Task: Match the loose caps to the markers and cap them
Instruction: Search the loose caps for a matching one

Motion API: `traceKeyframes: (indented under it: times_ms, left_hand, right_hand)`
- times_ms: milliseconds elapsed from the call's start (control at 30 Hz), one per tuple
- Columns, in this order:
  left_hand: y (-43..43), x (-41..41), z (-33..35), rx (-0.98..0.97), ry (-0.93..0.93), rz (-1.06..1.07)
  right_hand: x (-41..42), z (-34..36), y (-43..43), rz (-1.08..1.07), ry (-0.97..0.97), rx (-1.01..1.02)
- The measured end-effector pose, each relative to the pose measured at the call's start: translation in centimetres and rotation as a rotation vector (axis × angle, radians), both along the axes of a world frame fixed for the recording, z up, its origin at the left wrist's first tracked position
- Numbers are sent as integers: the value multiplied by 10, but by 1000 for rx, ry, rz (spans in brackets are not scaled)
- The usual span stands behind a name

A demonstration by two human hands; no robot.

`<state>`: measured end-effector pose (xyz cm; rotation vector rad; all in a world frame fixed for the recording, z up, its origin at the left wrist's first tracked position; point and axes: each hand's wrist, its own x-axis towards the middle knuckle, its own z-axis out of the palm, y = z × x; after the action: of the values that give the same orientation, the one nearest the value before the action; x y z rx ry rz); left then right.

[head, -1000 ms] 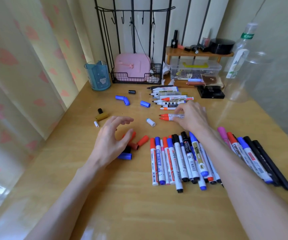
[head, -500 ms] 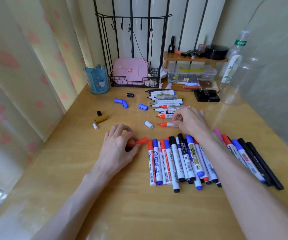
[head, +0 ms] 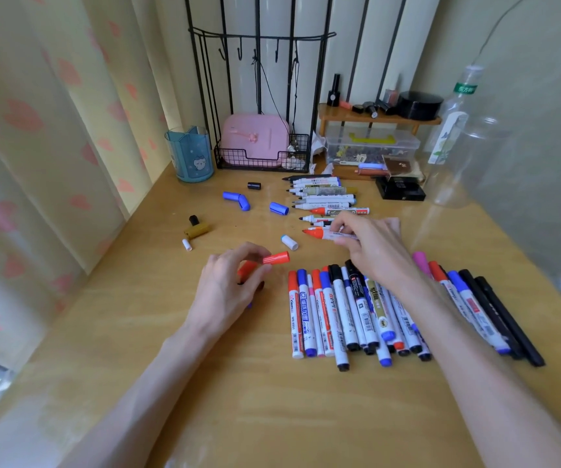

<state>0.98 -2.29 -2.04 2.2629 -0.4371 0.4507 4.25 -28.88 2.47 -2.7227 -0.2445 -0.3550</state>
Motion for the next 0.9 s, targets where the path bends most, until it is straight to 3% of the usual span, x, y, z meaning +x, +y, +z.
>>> traceKeyframes:
  times_ms: [267,700,900]
  left_hand:
    - [-6,-5,5,-15,2,-63]
    - [-14,-13,5,-85,43,-185]
    - [-14,-16,6,-104,13,-180]
  right_hand:
    - [-59,-14,0,127,-131,105]
    - [-70,-21,9,205,-149,180]
    - [-71,-25,16,192,-244,187]
